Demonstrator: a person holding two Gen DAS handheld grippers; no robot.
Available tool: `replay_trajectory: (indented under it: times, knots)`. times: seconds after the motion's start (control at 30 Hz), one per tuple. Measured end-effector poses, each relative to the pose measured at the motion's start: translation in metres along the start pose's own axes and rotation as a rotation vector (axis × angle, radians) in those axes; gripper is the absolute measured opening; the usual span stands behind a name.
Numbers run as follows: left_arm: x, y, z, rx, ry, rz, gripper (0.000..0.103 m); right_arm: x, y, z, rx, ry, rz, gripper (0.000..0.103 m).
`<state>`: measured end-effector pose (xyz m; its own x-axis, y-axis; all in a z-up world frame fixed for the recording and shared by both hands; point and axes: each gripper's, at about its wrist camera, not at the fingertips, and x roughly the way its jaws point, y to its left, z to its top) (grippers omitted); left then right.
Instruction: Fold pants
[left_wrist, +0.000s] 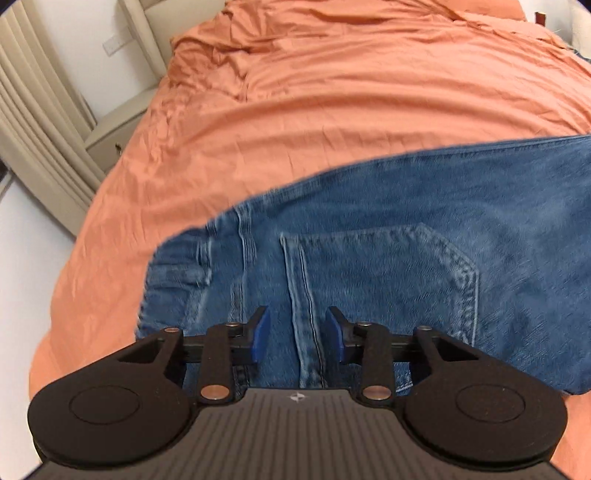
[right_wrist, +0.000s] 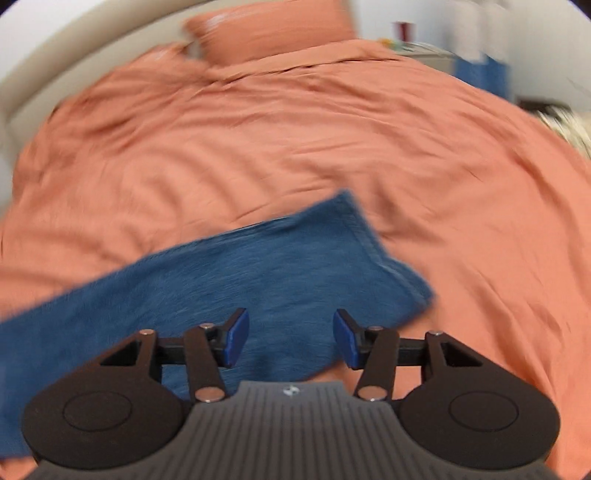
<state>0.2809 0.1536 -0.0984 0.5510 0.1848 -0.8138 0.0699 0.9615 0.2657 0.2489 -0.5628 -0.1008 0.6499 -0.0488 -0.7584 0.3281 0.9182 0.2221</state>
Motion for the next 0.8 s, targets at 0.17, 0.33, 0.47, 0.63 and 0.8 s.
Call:
replay_trajectory:
  times: [0.17, 0.33, 0.47, 0.63, 0.8]
  knots:
    - [0.018, -0.001, -0.004, -0.004, 0.050, 0.013, 0.040, 0.010, -0.045, 0.001, 0.183, -0.025, 0.001, 0.041]
    - [0.032, -0.004, -0.006, -0.017, 0.090, 0.025, 0.040, 0.033, -0.069, 0.007, 0.271, -0.028, 0.004, 0.039]
    - [0.037, -0.009, -0.004, -0.017, 0.104, 0.047, 0.040, 0.047, -0.078, 0.012, 0.295, -0.016, -0.027, 0.033]
    - [0.039, -0.010, -0.003, -0.012, 0.119, 0.053, 0.039, 0.018, -0.062, 0.035, 0.154, -0.167, 0.030, 0.003]
    - [0.043, -0.011, -0.002, -0.024, 0.126, 0.060, 0.038, 0.032, -0.068, 0.037, 0.119, -0.102, -0.058, 0.001]
